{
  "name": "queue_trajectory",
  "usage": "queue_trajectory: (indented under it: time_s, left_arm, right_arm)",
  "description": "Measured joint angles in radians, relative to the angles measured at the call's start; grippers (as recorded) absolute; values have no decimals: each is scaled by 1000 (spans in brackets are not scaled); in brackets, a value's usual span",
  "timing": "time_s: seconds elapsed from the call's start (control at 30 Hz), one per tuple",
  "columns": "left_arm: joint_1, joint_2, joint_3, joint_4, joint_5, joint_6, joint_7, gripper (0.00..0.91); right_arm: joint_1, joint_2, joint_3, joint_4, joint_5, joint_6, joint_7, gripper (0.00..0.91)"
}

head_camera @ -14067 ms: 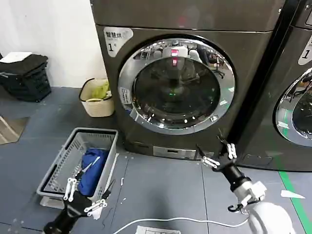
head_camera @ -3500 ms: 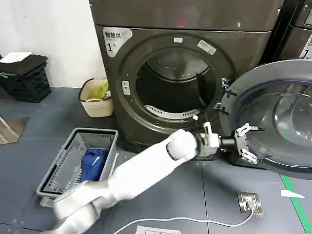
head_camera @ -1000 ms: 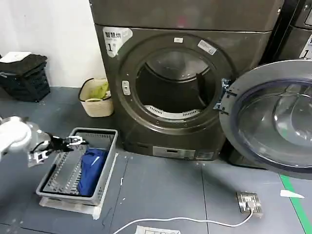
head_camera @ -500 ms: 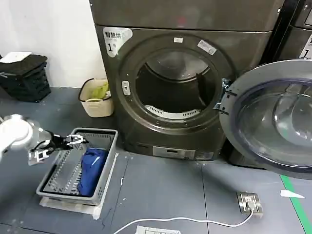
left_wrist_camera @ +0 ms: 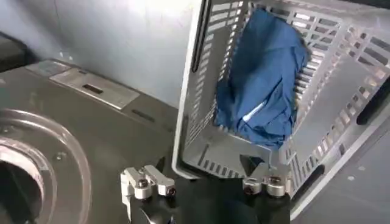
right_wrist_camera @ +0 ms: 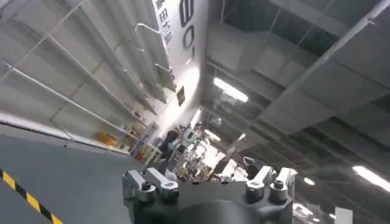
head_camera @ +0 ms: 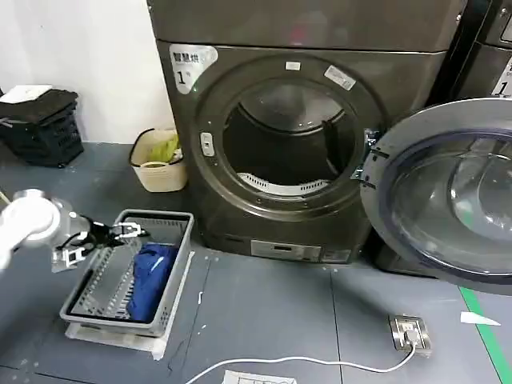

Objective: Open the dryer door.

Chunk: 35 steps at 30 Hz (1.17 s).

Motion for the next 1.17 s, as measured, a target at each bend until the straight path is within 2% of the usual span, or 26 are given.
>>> queue_trajectory:
  time_s: [0.23, 1.17]
  left_arm:
    - [1, -8, 1, 17, 38, 0, -10, 907]
    - [-60, -55, 49, 44, 41, 0, -9, 907]
  right_arm:
    - [0, 3, -3, -1, 0, 8, -2, 907]
    - [0, 12, -5, 1, -13, 25, -25, 907]
